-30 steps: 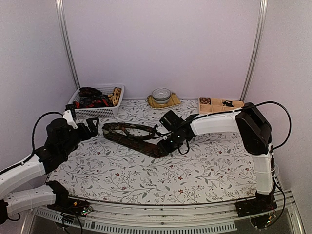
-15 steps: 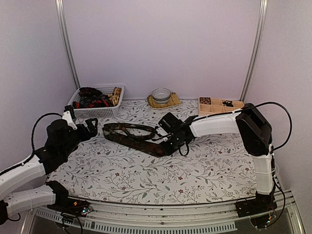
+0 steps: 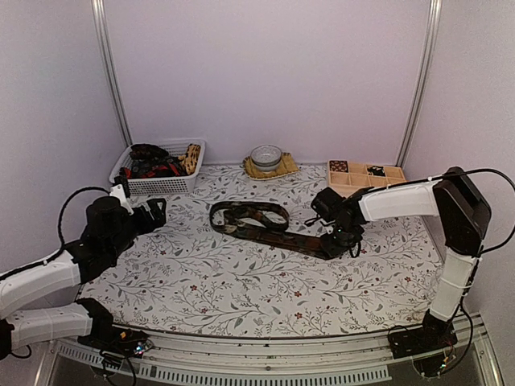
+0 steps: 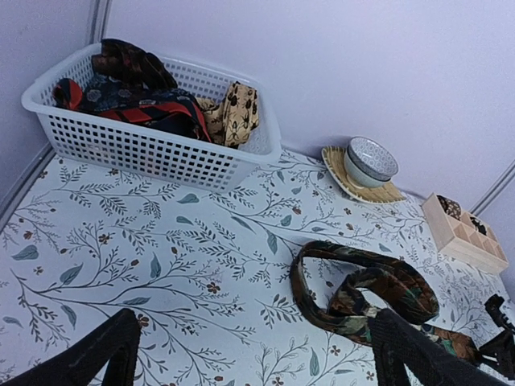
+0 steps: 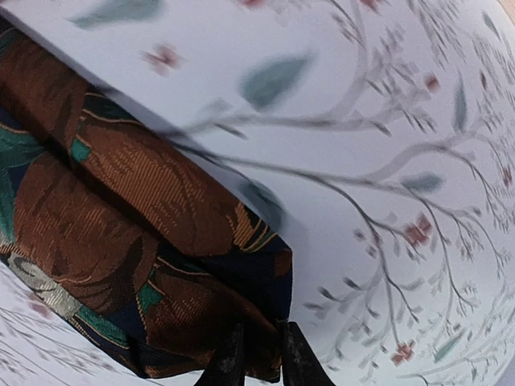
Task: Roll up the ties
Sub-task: Move the tie to the center of the board.
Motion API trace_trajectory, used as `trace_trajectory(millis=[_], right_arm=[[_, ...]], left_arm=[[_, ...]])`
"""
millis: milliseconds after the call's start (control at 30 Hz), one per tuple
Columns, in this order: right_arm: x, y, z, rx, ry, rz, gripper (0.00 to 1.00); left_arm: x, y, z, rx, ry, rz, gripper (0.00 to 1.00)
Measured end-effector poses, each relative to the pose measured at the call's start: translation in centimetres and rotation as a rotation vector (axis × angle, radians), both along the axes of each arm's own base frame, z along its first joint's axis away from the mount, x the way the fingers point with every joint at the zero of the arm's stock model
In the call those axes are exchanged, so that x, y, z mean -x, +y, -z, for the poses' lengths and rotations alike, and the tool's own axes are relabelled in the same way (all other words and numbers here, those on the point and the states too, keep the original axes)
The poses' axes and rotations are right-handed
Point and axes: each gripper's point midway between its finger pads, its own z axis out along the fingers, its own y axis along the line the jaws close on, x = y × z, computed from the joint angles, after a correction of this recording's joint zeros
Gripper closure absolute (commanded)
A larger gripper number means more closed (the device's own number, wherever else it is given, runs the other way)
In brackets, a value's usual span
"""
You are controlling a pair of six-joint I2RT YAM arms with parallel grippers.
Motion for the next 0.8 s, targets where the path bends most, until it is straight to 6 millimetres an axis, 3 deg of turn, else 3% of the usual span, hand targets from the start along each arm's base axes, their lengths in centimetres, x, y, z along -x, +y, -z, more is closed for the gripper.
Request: trace_trajectory(millis=[67, 133, 233, 333, 433, 567, 667, 800], right_arm=[[0.7, -2.8, -0.1, 0.04, 0.026, 0.054, 0.77], [1.6, -5.5, -0.4, 0.071, 0.057, 0.103, 0.61], [2.0, -7.6, -1.5, 0.074, 0.071, 0.158, 0.38], [1.3, -8.2, -3.7, 0.022, 0.026, 0.19, 0.29], [0.4, -6.9, -6.2, -0.086, -0.03, 0.184, 0.27], [-0.6, -3.6, -8.5, -0.285, -0.074, 0.148, 0.28], [-1.0, -1.1, -9.3, -0.433, -0.084, 0.124, 0.3], [-0.9, 0.8, -9.1, -0.555, -0.065, 0.121, 0.33]], left_arm=[[-0.4, -0.5, 0.5, -0.003, 0.013, 0.013, 0.0], [-1.2, -1.2, 1.2, -0.01, 0.04, 0.033, 0.0], [-2.6, -2.6, 1.7, -0.018, 0.074, 0.069, 0.0], [-4.7, -4.9, 1.3, -0.025, 0.089, 0.13, 0.0], [-7.2, -7.7, 0.4, -0.058, 0.086, 0.206, 0.0], [-11.1, -13.1, -1.7, -0.145, 0.051, 0.355, 0.0], [-14.1, -17.7, -2.6, -0.223, 0.026, 0.487, 0.0], [-16.1, -23.1, -1.7, -0.348, 0.019, 0.671, 0.0]])
